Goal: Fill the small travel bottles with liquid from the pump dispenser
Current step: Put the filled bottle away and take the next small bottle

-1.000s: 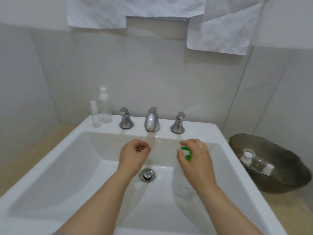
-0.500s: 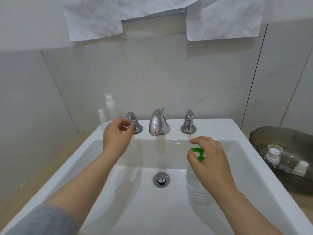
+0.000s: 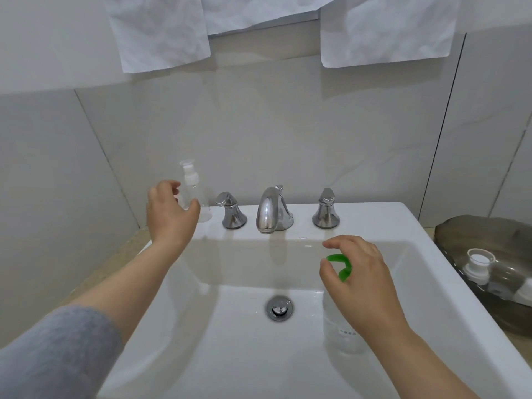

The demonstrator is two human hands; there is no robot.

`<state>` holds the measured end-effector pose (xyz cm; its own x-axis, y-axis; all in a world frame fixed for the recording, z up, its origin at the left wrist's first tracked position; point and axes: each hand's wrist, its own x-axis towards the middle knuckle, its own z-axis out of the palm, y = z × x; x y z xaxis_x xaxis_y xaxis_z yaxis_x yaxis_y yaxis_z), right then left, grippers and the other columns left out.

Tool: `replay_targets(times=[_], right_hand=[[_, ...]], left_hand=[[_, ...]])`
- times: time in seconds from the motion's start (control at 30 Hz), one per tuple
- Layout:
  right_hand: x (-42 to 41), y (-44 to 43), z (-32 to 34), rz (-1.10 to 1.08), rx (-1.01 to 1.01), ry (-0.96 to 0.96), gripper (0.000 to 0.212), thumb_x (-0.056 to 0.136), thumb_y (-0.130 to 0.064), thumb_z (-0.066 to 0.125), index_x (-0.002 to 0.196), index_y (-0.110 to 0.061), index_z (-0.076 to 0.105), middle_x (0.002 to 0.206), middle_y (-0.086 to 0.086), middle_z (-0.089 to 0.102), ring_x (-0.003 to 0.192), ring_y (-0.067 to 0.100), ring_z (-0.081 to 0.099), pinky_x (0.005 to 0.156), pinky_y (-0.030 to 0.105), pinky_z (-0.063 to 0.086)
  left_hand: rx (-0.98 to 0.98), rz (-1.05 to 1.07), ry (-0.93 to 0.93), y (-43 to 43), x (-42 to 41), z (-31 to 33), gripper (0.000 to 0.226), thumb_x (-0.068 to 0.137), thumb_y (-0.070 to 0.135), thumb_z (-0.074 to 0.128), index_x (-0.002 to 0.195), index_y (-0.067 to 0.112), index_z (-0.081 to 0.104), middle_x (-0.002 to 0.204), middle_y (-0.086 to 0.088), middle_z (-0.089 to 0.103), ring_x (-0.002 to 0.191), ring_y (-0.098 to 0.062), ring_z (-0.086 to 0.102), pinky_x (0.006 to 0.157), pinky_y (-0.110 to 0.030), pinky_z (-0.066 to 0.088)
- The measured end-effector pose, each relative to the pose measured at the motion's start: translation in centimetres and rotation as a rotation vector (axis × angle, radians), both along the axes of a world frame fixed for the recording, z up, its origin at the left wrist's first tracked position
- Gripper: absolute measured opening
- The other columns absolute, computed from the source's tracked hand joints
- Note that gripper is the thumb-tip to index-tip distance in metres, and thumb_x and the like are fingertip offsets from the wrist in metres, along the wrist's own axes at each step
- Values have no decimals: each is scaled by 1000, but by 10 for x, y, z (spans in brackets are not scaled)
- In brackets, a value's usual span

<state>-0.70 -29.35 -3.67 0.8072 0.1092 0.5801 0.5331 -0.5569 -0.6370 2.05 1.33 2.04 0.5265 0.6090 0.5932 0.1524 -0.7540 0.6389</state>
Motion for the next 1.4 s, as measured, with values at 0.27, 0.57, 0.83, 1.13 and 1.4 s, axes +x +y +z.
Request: replay_targets(times=[0.27, 0.57, 0.83, 1.13, 1.4], right_hand=[[-1, -3, 2, -8, -29, -3, 23, 85, -15, 63, 108, -20, 65, 103, -19, 53, 97, -7, 35, 82, -2, 29], [-2, -3, 5, 2, -32, 15, 23, 86, -13, 62, 108, -18, 65, 102, -19, 52, 96, -5, 36, 78, -4, 30], [-1, -4, 8, 2, -30, 46, 24, 87, -15, 62, 110, -19, 65, 106, -16, 54, 102, 1, 39, 78, -5, 28], [0, -10, 13, -65, 45, 72, 21, 89, -20, 63, 109, -19, 65, 106, -13, 56, 113, 13, 49, 87, 19, 31], [-23, -36, 23, -51, 438, 269, 13, 92, -29, 59, 84, -23, 67, 81, -9, 66, 71, 7, 58, 63, 12, 44]], left_hand=[[-91, 41, 167, 17, 7, -28, 78, 81, 28, 69, 142, 5, 27, 143, -15, 35, 130, -33, 36, 106, -41, 32], [-223, 7, 171, 29, 16, -46, 56, 86, 25, 65, 133, 8, 40, 121, -8, 58, 104, -27, 59, 86, -37, 43], [-257, -42, 31, 4, -4, -45, 31, 82, 26, 68, 109, 12, 59, 96, -1, 62, 86, -19, 58, 75, -27, 40], [-335, -421, -1, -89, -81, -36, 18, 77, 16, 75, 85, 20, 60, 75, 6, 61, 63, 0, 54, 61, -11, 45], [-146, -688, 354, -148, -94, -43, 22, 72, 24, 73, 90, 32, 63, 85, 10, 63, 73, -9, 61, 75, -32, 55]])
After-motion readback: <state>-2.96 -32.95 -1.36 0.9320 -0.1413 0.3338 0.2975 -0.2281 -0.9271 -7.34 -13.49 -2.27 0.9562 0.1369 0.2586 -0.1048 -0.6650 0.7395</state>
